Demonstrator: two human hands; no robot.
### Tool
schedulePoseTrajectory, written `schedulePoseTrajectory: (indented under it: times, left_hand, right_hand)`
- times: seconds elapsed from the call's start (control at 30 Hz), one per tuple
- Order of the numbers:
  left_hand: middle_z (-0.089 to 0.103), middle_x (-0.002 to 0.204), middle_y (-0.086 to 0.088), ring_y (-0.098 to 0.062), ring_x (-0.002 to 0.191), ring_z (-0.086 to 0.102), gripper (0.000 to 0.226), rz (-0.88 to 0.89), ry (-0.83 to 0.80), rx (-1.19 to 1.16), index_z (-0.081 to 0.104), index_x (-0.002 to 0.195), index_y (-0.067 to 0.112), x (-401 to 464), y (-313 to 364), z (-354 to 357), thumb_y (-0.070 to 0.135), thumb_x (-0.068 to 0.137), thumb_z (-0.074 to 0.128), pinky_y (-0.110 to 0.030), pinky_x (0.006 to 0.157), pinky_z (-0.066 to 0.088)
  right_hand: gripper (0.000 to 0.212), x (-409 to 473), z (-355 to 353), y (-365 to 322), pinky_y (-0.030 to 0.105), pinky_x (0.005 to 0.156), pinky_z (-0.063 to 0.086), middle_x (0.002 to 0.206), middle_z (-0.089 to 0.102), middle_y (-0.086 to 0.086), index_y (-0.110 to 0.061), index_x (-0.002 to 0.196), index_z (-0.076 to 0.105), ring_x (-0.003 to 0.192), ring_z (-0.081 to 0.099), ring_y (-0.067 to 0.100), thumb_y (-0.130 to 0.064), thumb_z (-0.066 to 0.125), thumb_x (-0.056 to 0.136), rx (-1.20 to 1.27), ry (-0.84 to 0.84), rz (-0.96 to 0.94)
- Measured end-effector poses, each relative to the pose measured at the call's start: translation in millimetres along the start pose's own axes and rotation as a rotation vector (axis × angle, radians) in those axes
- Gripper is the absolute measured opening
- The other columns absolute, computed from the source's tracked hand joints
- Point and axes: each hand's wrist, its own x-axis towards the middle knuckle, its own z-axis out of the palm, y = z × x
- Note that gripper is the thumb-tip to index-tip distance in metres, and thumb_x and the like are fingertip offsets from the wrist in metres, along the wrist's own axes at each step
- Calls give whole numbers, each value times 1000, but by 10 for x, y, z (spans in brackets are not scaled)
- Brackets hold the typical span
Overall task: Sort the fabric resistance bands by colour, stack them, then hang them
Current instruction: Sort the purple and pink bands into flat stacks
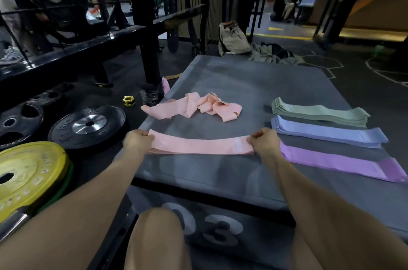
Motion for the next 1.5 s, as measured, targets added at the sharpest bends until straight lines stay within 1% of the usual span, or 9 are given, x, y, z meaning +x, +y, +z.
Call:
schedulePoseTrajectory:
  times: [0.2, 0.4, 0.77, 0.9, 1.03, 1.13, 1.3, 1.37, 1.5]
  left_hand:
    - [65, 114, -14, -31, 108, 58, 24, -14, 39, 43, 68, 107, 4, 17, -48, 11, 13, 85, 63, -33, 94, 45]
    - [68, 105, -14, -32, 97, 64, 9, -32, 35, -10, 68, 88, 10, 57, -50, 23, 16, 80, 69, -40, 91, 52]
    - [65, 107, -16, -32, 99, 59, 13, 16, 99, 26, 65, 93, 6, -29, -48, 99, 16, 86, 64, -34, 82, 48]
    - [65, 105, -13, -24, 84, 55, 12, 41, 102, 23, 64, 96, 5, -61, -32, 102, 12, 85, 63, -27, 63, 43]
    - [65, 106, -12, -29, 95, 60, 13, 23, 94, 19, 64, 97, 6, -45, -65, 100, 11, 85, 64, -30, 69, 45]
    - [66, 106, -14, -30, 97, 61, 9, 8, 87, 5, 65, 93, 8, -5, -108, 101, 9, 83, 65, -33, 81, 50]
    - [64, 107, -16, -31, 98, 59, 9, 20, 89, -17, 60, 88, 9, 17, -119, 101, 4, 82, 64, -33, 81, 48]
    - [60, 112, -18, -32, 100, 57, 14, 63, 102, 13, 59, 95, 6, 18, -104, 95, 6, 83, 65, -32, 79, 45]
    - [46, 124, -14, -32, 115, 46, 32, 215, 160, 214, 56, 114, 10, -45, -30, 104, 19, 86, 65, -40, 93, 40]
  right_hand:
    - [14, 40, 70, 42, 27, 79, 43, 102, 68, 16, -1, 94, 64, 98, 61, 30, -9, 65, 83, -82, 27, -27]
    - [13, 48, 111, 64, 29, 81, 44, 104, 67, 16, -6, 96, 63, 101, 60, 30, -10, 61, 84, -119, 54, -30]
    - [17, 3, 159, 91, 31, 80, 42, 109, 65, 15, -4, 104, 59, 102, 58, 32, -11, 58, 89, -155, 78, -102]
    - [17, -16, 154, 76, 32, 81, 43, 109, 65, 15, -3, 105, 59, 103, 58, 32, -10, 57, 89, -169, 102, -126]
    - [16, -17, 151, 76, 32, 82, 43, 109, 65, 15, -3, 105, 59, 102, 58, 31, -8, 55, 90, -167, 109, -123]
    - [17, -22, 154, 89, 31, 81, 42, 109, 64, 16, -2, 105, 59, 102, 57, 31, -7, 55, 89, -171, 100, -123]
    - [16, -31, 153, 80, 31, 81, 41, 109, 64, 17, -1, 105, 59, 102, 57, 32, -7, 54, 90, -194, 96, -134]
    - [16, -18, 152, 73, 31, 80, 42, 108, 64, 16, -2, 105, 58, 101, 57, 31, -7, 54, 90, -202, 96, -131]
    - [19, -3, 137, 45, 34, 83, 42, 111, 62, 14, -4, 106, 58, 104, 54, 30, -11, 58, 89, -245, 111, -156]
